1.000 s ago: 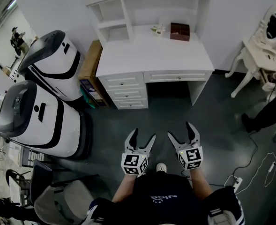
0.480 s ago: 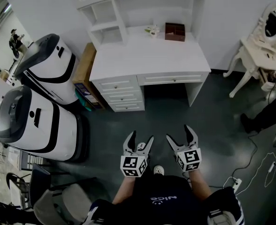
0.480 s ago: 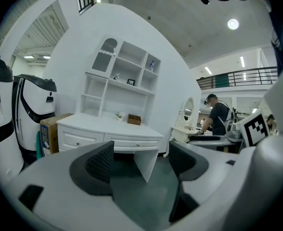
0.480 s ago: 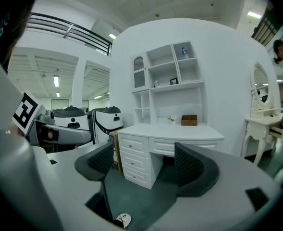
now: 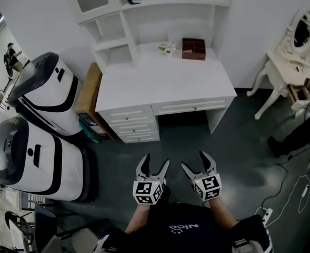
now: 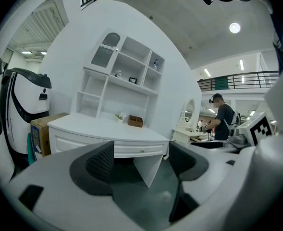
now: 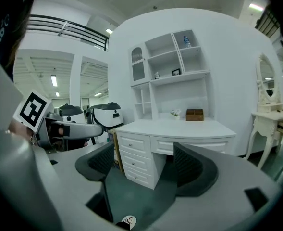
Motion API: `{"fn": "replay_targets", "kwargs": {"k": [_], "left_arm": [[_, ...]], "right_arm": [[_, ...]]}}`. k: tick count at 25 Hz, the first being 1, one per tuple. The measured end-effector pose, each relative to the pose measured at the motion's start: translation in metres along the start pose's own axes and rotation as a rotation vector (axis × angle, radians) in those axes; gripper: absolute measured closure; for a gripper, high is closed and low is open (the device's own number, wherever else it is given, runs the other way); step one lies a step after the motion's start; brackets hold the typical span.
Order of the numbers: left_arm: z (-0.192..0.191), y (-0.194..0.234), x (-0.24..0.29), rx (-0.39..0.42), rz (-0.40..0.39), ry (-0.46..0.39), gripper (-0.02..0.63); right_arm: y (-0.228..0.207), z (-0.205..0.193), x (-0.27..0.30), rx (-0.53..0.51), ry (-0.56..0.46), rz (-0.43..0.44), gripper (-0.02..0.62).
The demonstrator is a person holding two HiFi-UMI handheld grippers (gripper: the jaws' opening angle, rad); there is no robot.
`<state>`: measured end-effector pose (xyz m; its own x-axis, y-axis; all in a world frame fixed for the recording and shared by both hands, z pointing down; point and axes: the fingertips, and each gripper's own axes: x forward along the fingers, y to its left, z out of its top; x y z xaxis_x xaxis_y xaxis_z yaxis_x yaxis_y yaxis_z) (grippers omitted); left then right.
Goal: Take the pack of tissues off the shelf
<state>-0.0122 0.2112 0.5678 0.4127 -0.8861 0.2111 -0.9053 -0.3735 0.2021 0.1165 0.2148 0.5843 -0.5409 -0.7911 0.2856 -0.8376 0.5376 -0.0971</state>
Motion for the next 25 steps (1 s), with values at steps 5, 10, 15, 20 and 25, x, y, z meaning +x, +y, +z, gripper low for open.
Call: {"fn": "replay_targets", "kwargs": {"k": [5, 10, 15, 20, 25], "left_arm": [[0.019, 0.036, 0.045, 0.018, -0.048, 0.014, 0.265], [0.039, 0.07, 0.087, 0.036, -0.104, 0.033, 0.265], [0.052, 0.098, 0.124, 0.057, -0.163, 0.048, 0.266], [0.064, 0.121, 0.151, 0.07, -0.198, 0.068, 0.265], [0.068, 0.14, 0.163, 0.073, -0.201, 0.072, 0.266]], "right_arm": [[-0.013, 0.019, 0.051, 0.02, -0.002, -0.04, 0.216], [-0.03, 0.042, 0.098, 0.03, -0.016, -0.099, 0.216], [-0.028, 0.046, 0.143, 0.035, 0.014, -0.106, 0.219], [-0.029, 0.05, 0.178, 0.057, 0.048, -0.129, 0.219], [-0.035, 0.049, 0.2, 0.064, 0.072, -0.154, 0.219]]}}
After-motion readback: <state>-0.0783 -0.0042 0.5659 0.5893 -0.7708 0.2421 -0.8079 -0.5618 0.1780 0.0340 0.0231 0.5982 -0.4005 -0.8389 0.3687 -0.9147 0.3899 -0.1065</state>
